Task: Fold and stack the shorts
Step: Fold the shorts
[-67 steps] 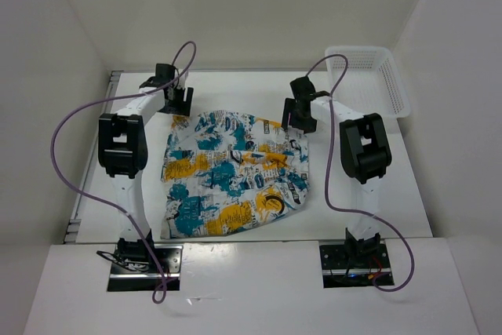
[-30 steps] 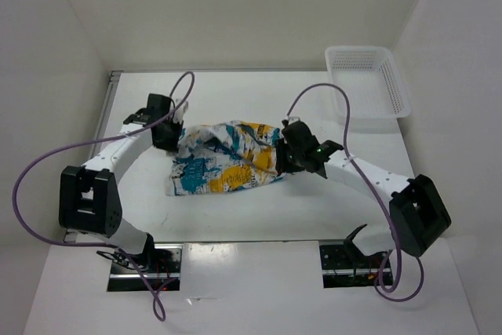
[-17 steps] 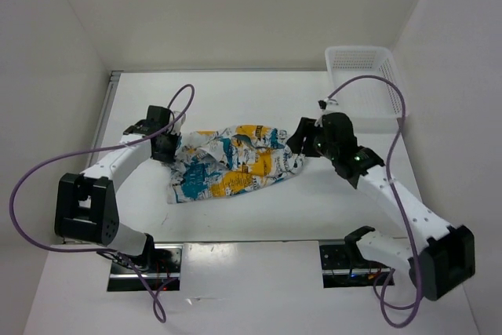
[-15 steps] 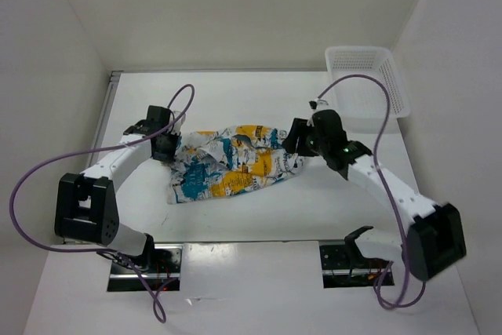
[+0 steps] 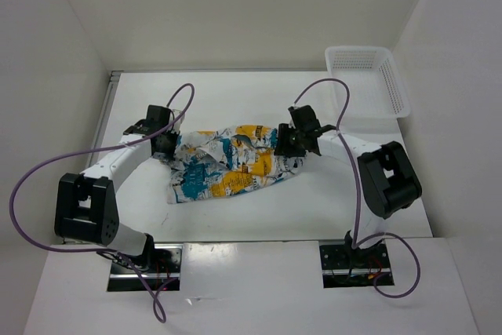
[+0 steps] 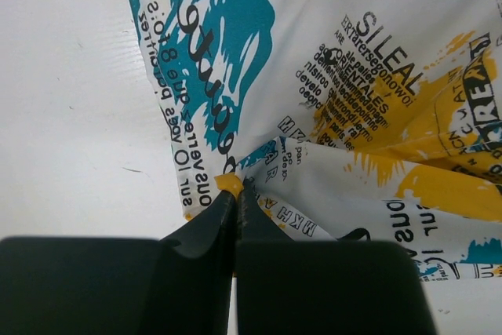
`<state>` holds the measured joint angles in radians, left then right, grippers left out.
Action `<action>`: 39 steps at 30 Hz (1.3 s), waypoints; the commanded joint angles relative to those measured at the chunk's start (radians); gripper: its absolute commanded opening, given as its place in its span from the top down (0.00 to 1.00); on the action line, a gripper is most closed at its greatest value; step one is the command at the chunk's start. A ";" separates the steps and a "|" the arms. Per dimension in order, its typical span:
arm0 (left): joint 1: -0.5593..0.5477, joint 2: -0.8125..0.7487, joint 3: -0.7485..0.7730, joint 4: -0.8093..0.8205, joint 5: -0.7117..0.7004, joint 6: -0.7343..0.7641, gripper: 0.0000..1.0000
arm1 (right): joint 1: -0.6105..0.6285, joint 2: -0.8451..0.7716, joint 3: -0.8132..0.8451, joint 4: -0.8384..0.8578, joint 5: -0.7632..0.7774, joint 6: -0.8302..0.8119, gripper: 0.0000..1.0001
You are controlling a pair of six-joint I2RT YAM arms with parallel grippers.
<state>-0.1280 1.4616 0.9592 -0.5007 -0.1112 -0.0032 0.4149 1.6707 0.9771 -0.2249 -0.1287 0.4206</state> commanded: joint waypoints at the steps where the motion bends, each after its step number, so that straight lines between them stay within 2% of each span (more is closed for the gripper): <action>1: 0.001 -0.023 0.006 0.017 -0.010 0.003 1.00 | -0.008 0.058 0.058 0.068 -0.037 -0.019 0.48; 3: 0.001 -0.012 0.006 0.017 -0.010 0.003 1.00 | -0.008 0.096 0.069 0.090 -0.048 -0.019 0.48; 5: 0.001 -0.012 0.006 0.027 -0.019 0.003 1.00 | -0.008 0.118 0.089 0.090 -0.058 -0.010 0.57; 6: 0.001 -0.012 0.006 0.027 -0.019 0.003 1.00 | -0.019 0.129 0.089 0.090 -0.058 -0.009 0.65; 7: 0.001 -0.012 0.006 0.027 -0.019 0.003 1.00 | -0.019 0.129 0.101 0.090 -0.068 -0.009 0.80; 8: 0.001 -0.012 0.006 0.049 -0.047 0.003 1.00 | -0.019 0.129 0.110 0.090 -0.068 -0.009 0.87; 11: 0.001 -0.003 0.015 0.112 -0.126 0.003 1.00 | -0.053 0.057 0.135 0.067 -0.026 0.001 0.95; 14: 0.040 0.009 0.056 0.178 -0.189 0.003 1.00 | -0.096 -0.051 0.185 0.038 -0.017 -0.022 0.99; 16: 0.062 0.034 0.137 0.215 -0.211 0.003 1.00 | -0.114 -0.107 0.251 0.010 -0.008 -0.057 1.00; 18: 0.096 0.063 0.209 0.243 -0.238 0.003 1.00 | -0.125 -0.126 0.346 -0.025 -0.008 -0.101 1.00; 23: 0.136 0.140 0.535 0.274 -0.268 0.003 1.00 | -0.157 -0.101 0.601 -0.068 -0.061 -0.148 1.00; 26: 0.136 0.140 0.630 0.265 -0.268 0.003 1.00 | -0.180 -0.091 0.672 -0.079 -0.101 -0.148 1.00; 28: 0.136 0.126 0.684 0.238 -0.258 0.003 1.00 | -0.180 -0.123 0.672 -0.079 -0.101 -0.170 1.00; 32: 0.136 0.051 0.649 0.218 -0.249 0.003 1.00 | -0.180 -0.206 0.608 -0.079 -0.101 -0.183 1.00; 34: 0.125 0.026 0.636 0.218 -0.261 0.003 1.00 | -0.180 -0.215 0.598 -0.079 -0.162 -0.192 1.00; 37: 0.114 -0.009 0.697 0.176 -0.291 0.003 1.00 | -0.180 -0.278 0.610 -0.079 -0.241 -0.192 1.00; 39: 0.114 -0.018 0.780 0.166 -0.317 0.003 1.00 | -0.141 -0.340 0.630 -0.097 -0.218 -0.221 1.00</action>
<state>-0.0288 1.5021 1.6295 -0.3363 -0.3115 -0.0071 0.2653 1.4601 1.5757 -0.3275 -0.3454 0.2501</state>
